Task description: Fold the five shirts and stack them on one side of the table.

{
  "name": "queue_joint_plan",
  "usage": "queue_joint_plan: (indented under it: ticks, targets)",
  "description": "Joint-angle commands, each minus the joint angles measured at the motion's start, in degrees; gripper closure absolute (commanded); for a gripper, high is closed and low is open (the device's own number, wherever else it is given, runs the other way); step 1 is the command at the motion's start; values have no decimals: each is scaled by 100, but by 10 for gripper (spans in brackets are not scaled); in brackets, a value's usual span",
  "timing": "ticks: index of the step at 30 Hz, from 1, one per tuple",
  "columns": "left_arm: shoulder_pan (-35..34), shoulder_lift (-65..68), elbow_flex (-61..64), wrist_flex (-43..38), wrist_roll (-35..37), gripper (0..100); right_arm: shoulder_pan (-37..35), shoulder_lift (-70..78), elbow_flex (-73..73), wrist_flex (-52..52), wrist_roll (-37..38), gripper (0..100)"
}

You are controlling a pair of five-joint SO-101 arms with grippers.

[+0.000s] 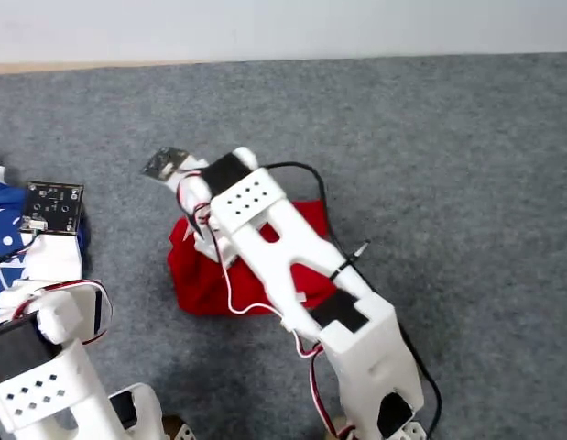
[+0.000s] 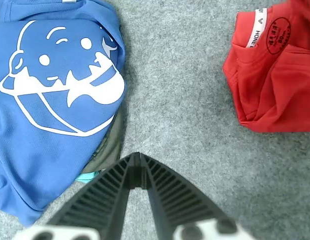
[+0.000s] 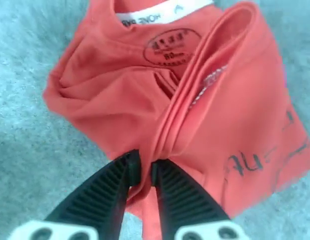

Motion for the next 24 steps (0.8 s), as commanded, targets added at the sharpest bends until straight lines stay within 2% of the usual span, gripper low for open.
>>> queue_joint_plan:
  ticks: [1, 24]
  targets:
    - [-44, -79, -13, -26, 35, 996, -119, -22, -299, -233, -26, 988]
    - [-35, -88, 198, -35, 35, 996, -453, 57, -299, -963, 9, 988]
